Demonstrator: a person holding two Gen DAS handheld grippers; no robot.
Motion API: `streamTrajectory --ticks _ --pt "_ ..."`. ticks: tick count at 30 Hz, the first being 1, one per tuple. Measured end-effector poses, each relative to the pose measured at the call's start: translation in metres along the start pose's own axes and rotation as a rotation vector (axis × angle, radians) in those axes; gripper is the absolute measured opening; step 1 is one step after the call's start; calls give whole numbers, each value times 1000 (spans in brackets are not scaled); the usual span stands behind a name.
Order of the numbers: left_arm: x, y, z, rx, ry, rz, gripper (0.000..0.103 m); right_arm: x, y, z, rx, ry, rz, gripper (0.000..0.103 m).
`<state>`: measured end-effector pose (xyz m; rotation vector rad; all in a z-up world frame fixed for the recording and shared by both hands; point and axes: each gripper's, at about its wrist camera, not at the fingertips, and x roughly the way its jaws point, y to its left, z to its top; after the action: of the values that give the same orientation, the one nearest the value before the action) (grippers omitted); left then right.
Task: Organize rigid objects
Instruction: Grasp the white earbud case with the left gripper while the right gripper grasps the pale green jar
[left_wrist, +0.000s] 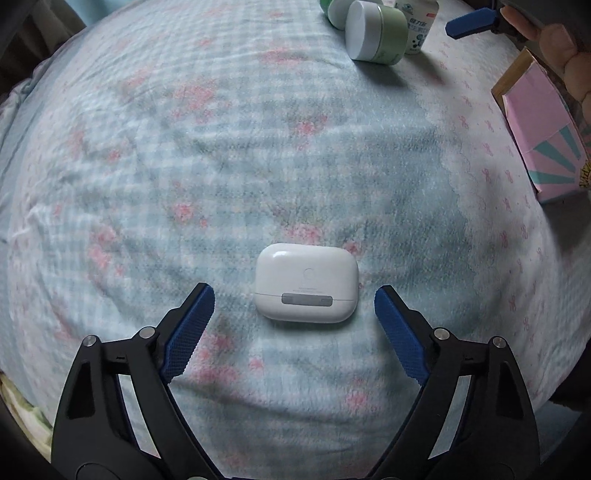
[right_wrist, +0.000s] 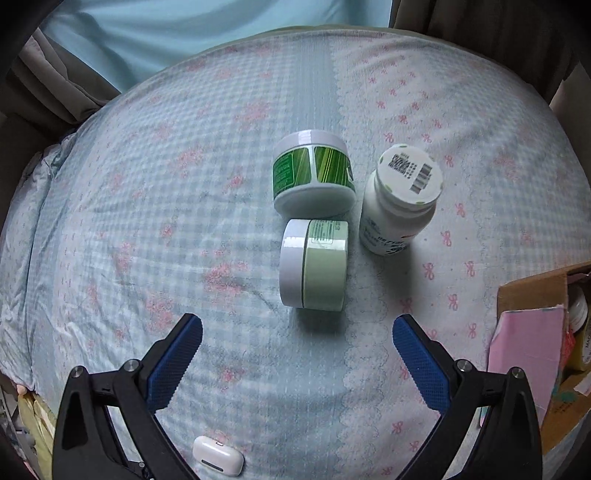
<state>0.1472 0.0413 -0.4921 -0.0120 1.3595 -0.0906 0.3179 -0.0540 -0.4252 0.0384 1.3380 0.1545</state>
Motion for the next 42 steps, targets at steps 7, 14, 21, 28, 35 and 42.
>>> streamTrajectory --ticks 7,14,21,28,35,42 --pt "15 -1 10 -12 12 1 71 33 4 7 7 42 -36 97" --pt "13 -3 13 -44 1 12 61 57 -2 21 44 52 -99 83" --pt "16 -13 18 -42 6 28 58 73 -9 28 99 61 -97 62" --pt "15 -17 18 -44 2 26 58 82 -14 31 127 53 -136 41" --pt "5 -2 20 -53 -20 21 58 75 0 29 114 39 -117 40" --pt "-15 2 19 -53 -62 19 58 52 21 22 61 11 -73 40"
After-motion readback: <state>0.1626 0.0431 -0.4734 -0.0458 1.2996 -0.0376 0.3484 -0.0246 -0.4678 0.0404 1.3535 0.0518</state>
